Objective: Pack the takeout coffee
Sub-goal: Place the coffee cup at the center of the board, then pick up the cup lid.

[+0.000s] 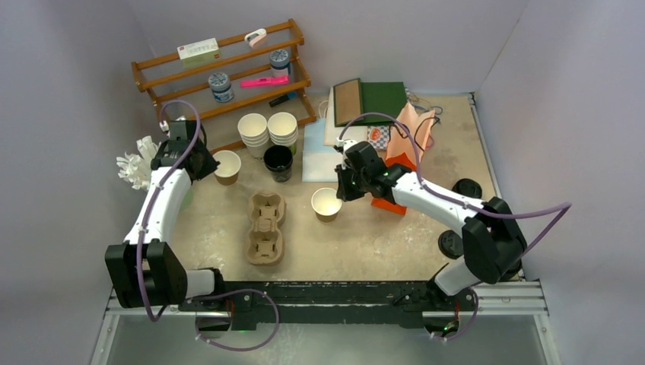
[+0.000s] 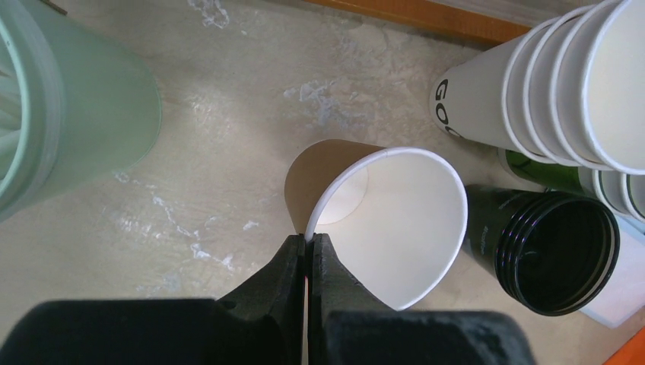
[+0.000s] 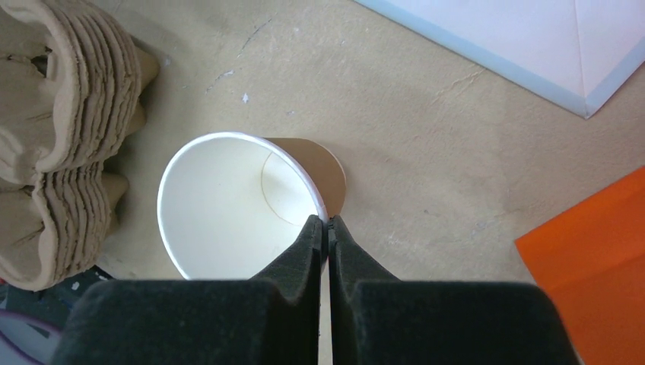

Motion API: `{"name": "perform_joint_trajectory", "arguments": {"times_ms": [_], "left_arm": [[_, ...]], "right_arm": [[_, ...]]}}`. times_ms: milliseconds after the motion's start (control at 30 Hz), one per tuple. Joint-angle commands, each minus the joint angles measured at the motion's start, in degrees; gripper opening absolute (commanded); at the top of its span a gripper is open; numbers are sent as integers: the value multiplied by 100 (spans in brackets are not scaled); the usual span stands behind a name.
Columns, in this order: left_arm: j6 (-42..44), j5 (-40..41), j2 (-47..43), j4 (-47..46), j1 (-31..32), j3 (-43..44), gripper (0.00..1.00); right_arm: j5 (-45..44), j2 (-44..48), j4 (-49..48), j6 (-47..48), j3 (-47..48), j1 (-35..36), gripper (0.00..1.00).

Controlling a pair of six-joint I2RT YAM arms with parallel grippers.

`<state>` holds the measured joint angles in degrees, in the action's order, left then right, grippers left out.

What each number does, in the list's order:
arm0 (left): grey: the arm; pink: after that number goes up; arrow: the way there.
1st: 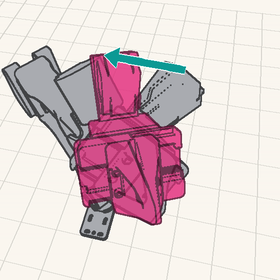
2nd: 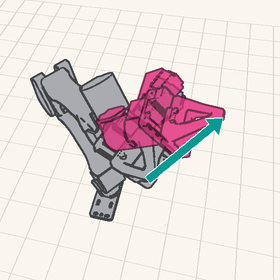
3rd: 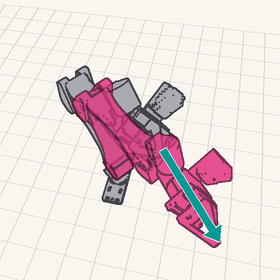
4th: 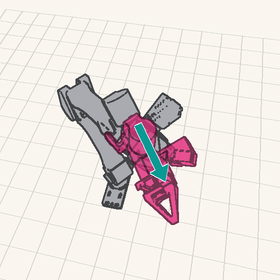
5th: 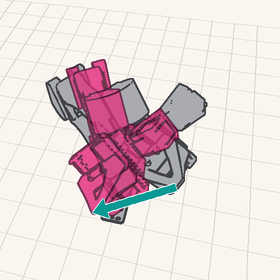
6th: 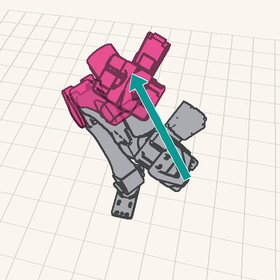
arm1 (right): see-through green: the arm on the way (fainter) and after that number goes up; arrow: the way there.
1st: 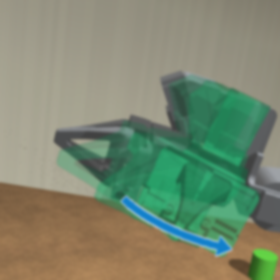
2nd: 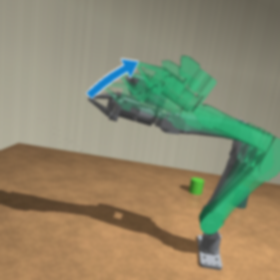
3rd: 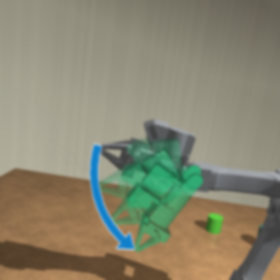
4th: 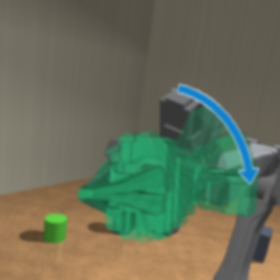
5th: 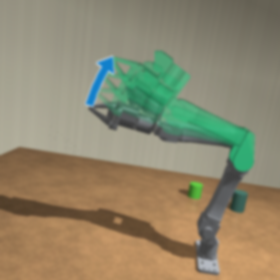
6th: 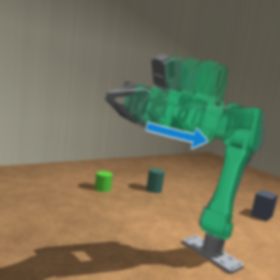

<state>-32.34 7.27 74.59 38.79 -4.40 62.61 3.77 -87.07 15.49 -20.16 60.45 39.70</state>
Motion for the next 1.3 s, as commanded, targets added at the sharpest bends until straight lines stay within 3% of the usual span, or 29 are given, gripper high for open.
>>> {"name": "perform_joint_trajectory", "arguments": {"times_ms": [0,67,200,467,600,867,1100,1267], "left_arm": [[-216,-245,37,-749,-84,-229,0],[-273,-320,143,-810,-99,-257,0],[-257,-441,377,-933,-122,-236,0],[-224,-536,715,-1082,-186,-207,0],[-238,-669,864,-1133,-240,-253,0],[-81,-284,603,-614,-254,-29,50],[210,-275,31,106,-183,477,58],[243,-766,-447,-319,792,106,61]], "right_arm": [[-250,-109,-290,140,-9,28,5],[-287,-142,-264,127,46,28,10],[-309,25,-269,103,68,31,32],[-290,521,67,60,263,32,52],[-241,720,165,130,430,28,55],[54,809,332,182,896,28,66],[-102,1087,632,-52,1674,30,66],[-869,1124,1450,-98,2583,14,66]]}}
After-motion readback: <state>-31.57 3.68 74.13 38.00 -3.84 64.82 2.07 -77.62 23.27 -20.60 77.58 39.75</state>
